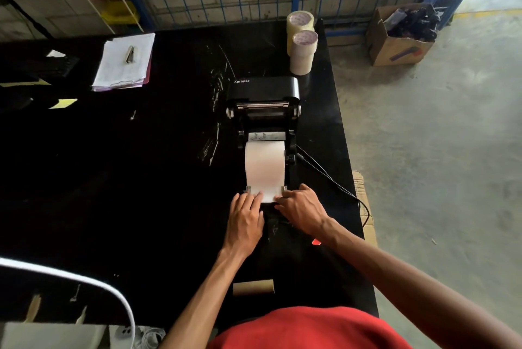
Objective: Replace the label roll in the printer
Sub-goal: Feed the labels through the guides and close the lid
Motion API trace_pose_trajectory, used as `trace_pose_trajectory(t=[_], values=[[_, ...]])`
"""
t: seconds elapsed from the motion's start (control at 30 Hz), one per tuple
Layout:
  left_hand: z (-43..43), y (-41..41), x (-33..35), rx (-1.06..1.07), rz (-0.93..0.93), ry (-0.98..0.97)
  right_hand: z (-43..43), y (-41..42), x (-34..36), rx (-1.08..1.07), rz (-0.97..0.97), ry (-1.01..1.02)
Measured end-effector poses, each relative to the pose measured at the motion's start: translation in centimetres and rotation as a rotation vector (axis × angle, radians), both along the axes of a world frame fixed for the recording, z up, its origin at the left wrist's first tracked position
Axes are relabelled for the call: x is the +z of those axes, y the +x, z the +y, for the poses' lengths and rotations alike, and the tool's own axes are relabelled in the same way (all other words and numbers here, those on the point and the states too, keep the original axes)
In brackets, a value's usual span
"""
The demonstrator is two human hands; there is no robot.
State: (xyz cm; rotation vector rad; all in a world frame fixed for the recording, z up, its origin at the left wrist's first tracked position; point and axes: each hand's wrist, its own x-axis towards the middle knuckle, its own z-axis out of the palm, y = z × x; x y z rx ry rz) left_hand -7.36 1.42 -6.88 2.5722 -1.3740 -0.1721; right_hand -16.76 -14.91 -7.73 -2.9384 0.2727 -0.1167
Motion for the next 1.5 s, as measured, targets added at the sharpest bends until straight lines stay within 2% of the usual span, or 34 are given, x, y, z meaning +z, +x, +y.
trace_pose_trajectory(t=[0.1, 0.23, 0.37, 0.6, 0.93, 1.03, 1.1, 1.2, 1.27, 1.33, 1.4, 1.5], values=[[-0.7, 0.3, 0.3, -0.017, 0.002, 0.037, -0.8, 0.3, 0.6, 0.012, 0.019, 0.097], [-0.7, 0.4, 0.1, -0.043, 0.033, -0.025, -1.3, 0.7, 1.0, 0.040, 0.022, 0.123], [-0.1, 0.1, -0.2, -0.046, 0.028, -0.048, -0.6, 0.3, 0.3, 0.047, 0.044, 0.063], [-0.2, 0.5, 0.2, -0.016, 0.010, -0.068, 0.4, -1.0, -0.1, 0.170, -0.069, -0.128], [2.7, -1.9, 1.2, 0.004, 0.009, -0.090, 3.5, -4.3, -0.2, 0.111, -0.147, -0.070], [4.3, -3.5, 1.1, 0.309, 0.125, -0.168, 4.3, -5.3, -0.1, -0.029, -0.163, 0.106], [4.6, -3.9, 0.7, 0.549, 0.338, -0.199, 4.9, -5.7, 0.3, -0.254, -0.150, 0.309], [3.8, -3.0, 0.2, 0.809, 0.661, -0.131, 5.3, -5.9, 0.6, -0.658, -0.082, 0.649], [3.4, -2.1, -0.4, 0.800, 0.745, -0.113, 5.0, -5.5, 0.9, -0.738, 0.055, 0.835], [3.3, -1.7, -1.0, 0.744, 0.795, -0.141, 4.8, -5.0, 1.1, -0.719, 0.153, 0.999], [3.5, -1.5, -1.2, 0.733, 0.854, -0.174, 4.9, -4.8, 0.8, -0.677, 0.160, 1.041], [4.1, -1.5, -0.8, 0.692, 0.804, -0.141, 5.2, -4.8, 0.3, -0.643, 0.166, 1.017]])
